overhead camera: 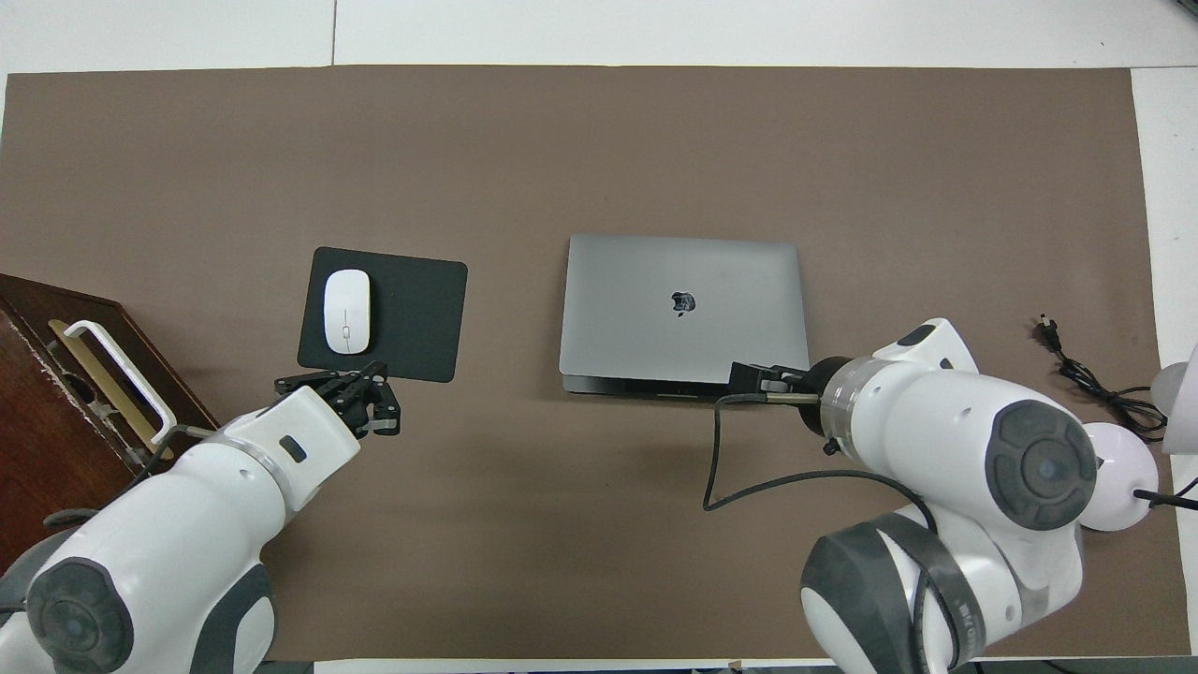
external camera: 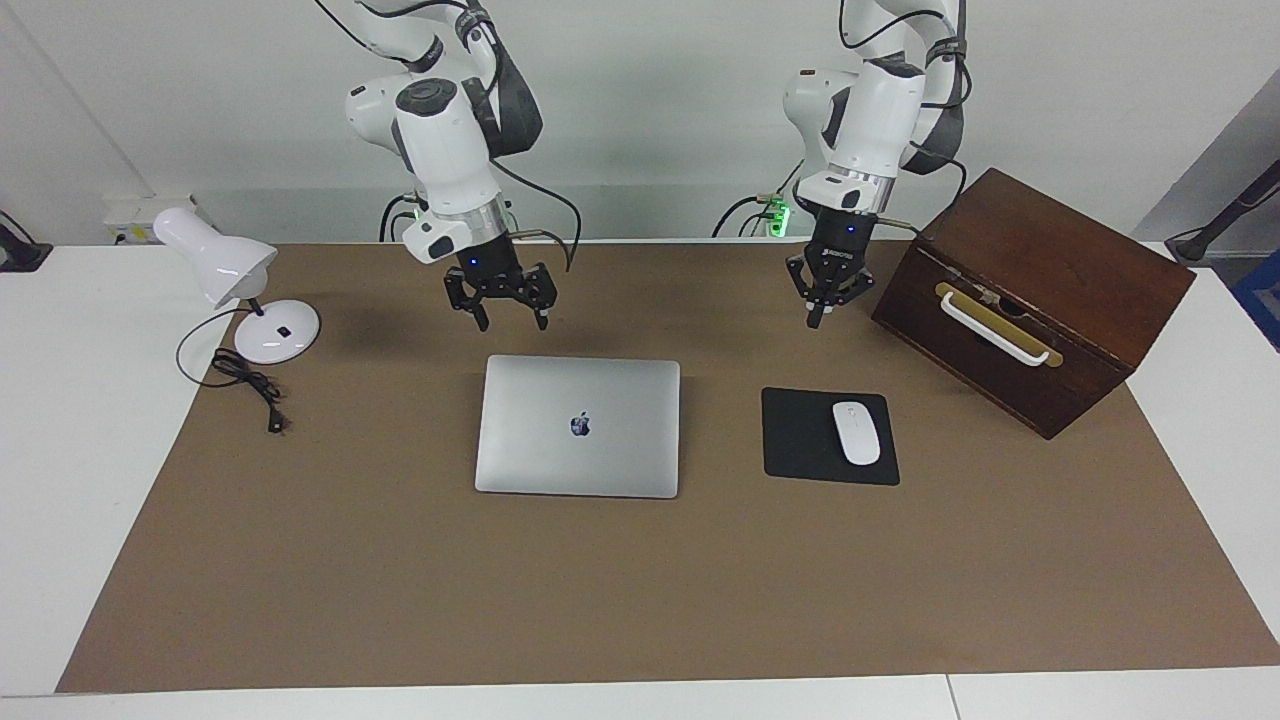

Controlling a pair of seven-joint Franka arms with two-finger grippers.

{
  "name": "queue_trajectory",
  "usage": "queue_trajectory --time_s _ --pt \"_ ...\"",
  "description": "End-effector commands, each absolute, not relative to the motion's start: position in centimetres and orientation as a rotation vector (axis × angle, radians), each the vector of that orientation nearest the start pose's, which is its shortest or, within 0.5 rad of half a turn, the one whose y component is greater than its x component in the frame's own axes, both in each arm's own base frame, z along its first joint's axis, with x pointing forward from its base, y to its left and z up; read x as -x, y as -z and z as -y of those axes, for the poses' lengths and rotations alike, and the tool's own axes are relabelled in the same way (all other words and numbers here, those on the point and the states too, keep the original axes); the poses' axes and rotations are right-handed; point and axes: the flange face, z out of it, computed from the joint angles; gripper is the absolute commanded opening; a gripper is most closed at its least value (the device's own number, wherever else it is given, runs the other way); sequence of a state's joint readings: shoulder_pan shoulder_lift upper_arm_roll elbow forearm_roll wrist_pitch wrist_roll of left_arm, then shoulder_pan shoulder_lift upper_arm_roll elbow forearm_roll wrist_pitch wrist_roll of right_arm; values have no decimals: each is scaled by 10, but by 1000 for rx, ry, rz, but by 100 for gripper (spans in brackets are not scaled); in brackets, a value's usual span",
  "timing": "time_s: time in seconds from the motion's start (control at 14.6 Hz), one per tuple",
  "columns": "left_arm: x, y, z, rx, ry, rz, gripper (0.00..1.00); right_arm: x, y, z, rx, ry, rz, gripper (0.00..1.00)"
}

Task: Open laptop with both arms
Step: 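Move the right gripper toward the laptop while the left gripper approaches too, then bring both grippers to the laptop's front edge nearest the robot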

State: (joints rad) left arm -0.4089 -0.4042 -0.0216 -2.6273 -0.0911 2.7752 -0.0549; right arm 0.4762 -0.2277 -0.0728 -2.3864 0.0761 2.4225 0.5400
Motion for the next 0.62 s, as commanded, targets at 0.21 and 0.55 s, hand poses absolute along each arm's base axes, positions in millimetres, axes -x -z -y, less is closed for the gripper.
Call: queue_trajectory --time_s 0.21,0.55 --pt "-387 -400 212 3177 1000 -527 0 -397 -409 -228 2917 397 -271 100" --pt "-389 -362 236 3160 1122 -556 0 -377 -393 -244 2949 467 -135 100"
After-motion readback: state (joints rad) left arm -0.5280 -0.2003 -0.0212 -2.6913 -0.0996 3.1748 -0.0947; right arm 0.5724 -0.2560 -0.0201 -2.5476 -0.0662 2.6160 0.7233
